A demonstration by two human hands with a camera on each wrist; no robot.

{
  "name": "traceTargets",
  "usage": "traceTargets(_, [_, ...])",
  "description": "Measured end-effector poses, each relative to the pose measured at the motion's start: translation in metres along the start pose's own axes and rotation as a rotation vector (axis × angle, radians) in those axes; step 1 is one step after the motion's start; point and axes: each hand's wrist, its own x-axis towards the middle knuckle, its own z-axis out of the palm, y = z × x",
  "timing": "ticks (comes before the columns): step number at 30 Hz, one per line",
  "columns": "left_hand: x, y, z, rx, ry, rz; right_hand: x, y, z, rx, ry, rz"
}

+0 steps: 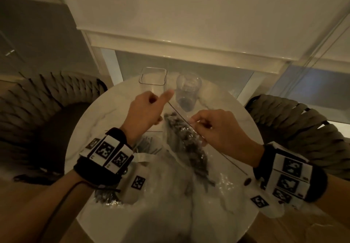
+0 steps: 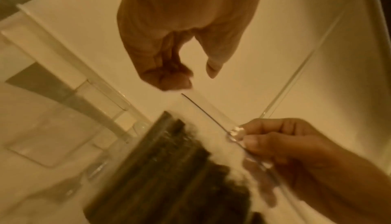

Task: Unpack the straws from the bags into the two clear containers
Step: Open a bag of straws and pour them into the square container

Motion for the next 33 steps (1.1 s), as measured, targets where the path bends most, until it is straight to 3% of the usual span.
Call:
traceTargets(2, [-0.015,0.008,0.002,-0.037,-0.166,-0.047,-0.004,-0.01,0.006,0.009,0.065,-0.056])
traceTargets(6, [-0.021,0.015,0.0,-0.118,-0.117,0.032,-0.008,-0.026,0.02,0.054,0.095,-0.136])
traceTargets(9, [-0.022,0.013,-0.006,-0.182,-0.102,0.029,-0.006,-0.029,0.026,0.178,0.067,-0.011])
traceTargets(13, [-0.028,0.011,-0.007,-0.25,-0.145,0.015,0.006,-0.04,0.026,0.571,0.078,0.287])
traceTargets(15, [-0.03,0.01,-0.006,-0.298,-0.192,-0.009,0.013,-0.042,0.026,0.585,0.088,0.356])
traceTargets(22, [-0.034,0.006,-0.004,-0.418,-0.17,-0.095,0.023,-0.037,0.025,0.488,0.024,0.301])
traceTargets(25, [-0.038,0.003,0.007,-0.074,0.006,0.067,0.024,-0.039,0.026,0.457,0.026,0.263])
traceTargets(27, [-0.041,0.002,0.015,0.177,0.149,0.183,0.024,-0.04,0.028,0.277,0.113,0.19])
traceTargets(29, [-0.038,0.001,0.014,0.239,0.269,0.234,0.023,-0.04,0.028,0.081,0.207,0.098])
traceTargets(31, [-0.033,-0.002,0.009,0.244,0.282,0.272,0.022,-0.037,0.028,0.018,0.225,0.059])
traceTargets(33, [-0.038,-0.001,0.008,0.233,0.18,0.343,0.024,-0.034,0.027,0.049,0.197,0.073])
